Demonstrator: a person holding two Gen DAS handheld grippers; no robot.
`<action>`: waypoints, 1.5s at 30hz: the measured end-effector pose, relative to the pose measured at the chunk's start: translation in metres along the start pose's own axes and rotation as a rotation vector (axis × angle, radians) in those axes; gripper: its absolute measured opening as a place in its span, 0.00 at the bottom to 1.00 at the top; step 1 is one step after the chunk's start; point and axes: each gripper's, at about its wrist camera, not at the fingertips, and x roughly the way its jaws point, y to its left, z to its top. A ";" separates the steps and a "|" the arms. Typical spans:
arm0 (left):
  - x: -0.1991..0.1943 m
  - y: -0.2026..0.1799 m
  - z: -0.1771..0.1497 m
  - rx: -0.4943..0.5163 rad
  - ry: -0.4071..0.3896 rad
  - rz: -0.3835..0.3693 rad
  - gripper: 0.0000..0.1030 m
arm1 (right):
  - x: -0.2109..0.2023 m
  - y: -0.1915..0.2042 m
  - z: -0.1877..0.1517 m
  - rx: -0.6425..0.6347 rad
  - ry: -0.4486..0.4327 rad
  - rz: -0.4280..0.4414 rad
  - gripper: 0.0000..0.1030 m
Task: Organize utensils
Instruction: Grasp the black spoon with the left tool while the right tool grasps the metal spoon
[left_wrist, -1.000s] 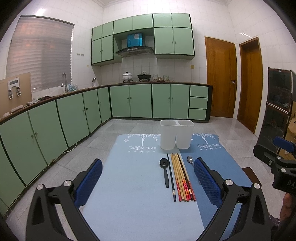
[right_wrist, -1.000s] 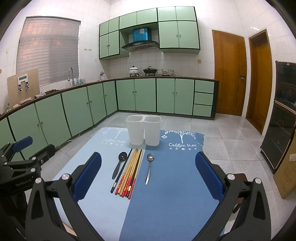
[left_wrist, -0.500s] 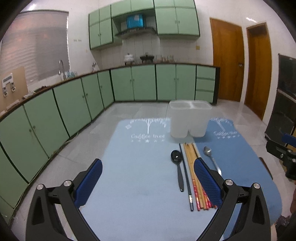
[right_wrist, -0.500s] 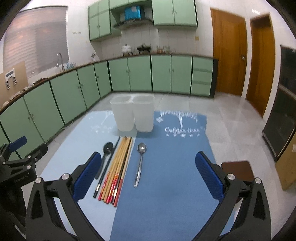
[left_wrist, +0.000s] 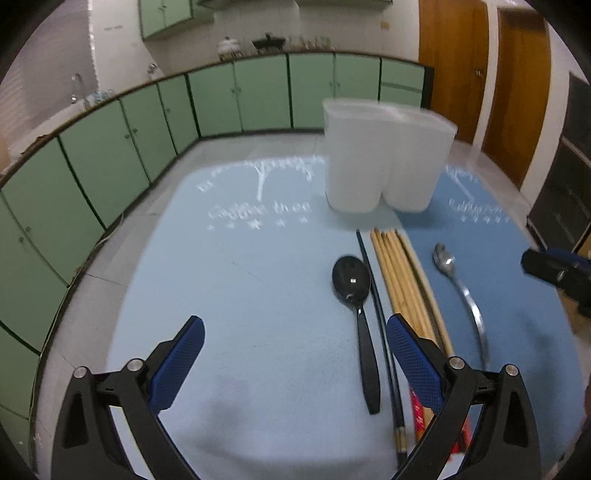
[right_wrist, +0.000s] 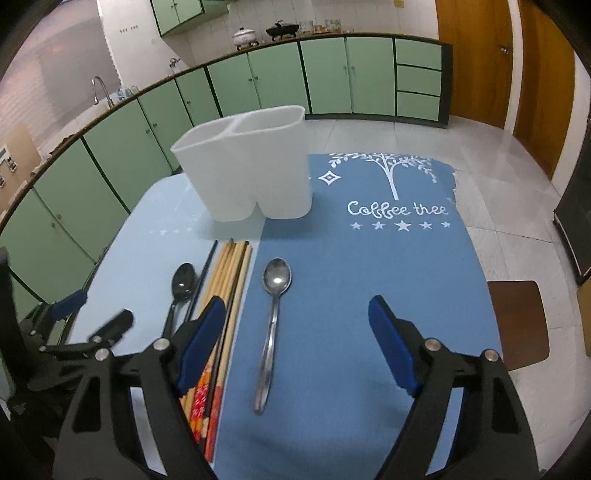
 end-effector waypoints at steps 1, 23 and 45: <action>0.010 -0.002 0.000 0.007 0.019 0.005 0.93 | 0.005 0.000 0.001 -0.003 0.005 0.000 0.76; 0.067 0.005 0.004 0.003 0.100 0.006 0.94 | 0.071 0.006 0.015 -0.060 0.104 -0.026 0.75; 0.093 0.000 0.042 -0.038 0.137 -0.071 0.75 | 0.113 0.015 0.034 -0.022 0.235 -0.018 0.46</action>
